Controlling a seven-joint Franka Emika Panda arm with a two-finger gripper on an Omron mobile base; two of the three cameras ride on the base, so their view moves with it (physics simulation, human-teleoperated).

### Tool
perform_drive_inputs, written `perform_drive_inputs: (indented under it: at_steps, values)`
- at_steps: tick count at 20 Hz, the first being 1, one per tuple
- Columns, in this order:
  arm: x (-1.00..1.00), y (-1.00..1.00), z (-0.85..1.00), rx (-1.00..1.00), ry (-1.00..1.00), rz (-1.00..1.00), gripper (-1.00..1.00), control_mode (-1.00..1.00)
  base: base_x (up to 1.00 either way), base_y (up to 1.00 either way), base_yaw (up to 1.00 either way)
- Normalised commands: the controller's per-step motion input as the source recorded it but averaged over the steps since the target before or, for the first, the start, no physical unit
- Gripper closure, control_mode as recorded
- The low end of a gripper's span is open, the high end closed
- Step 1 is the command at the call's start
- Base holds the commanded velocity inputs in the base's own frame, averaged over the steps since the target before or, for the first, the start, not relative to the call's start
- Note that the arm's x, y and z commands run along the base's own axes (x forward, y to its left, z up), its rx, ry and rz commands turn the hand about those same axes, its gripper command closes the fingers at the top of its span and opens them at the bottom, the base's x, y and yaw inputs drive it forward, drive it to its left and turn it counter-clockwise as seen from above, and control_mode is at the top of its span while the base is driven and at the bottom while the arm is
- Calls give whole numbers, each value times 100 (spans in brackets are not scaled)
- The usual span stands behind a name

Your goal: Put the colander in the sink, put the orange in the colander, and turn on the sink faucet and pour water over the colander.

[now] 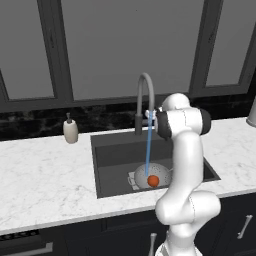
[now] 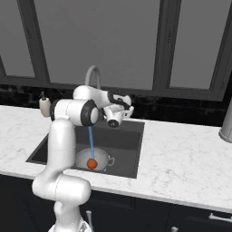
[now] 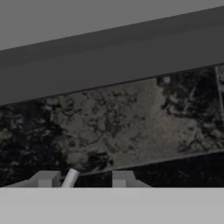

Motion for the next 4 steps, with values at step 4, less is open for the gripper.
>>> perform_drive_inputs:
  at_steps: [4]
  values:
    - [-6,-9,0,-1,0,-7,100,-100,0,0,0]
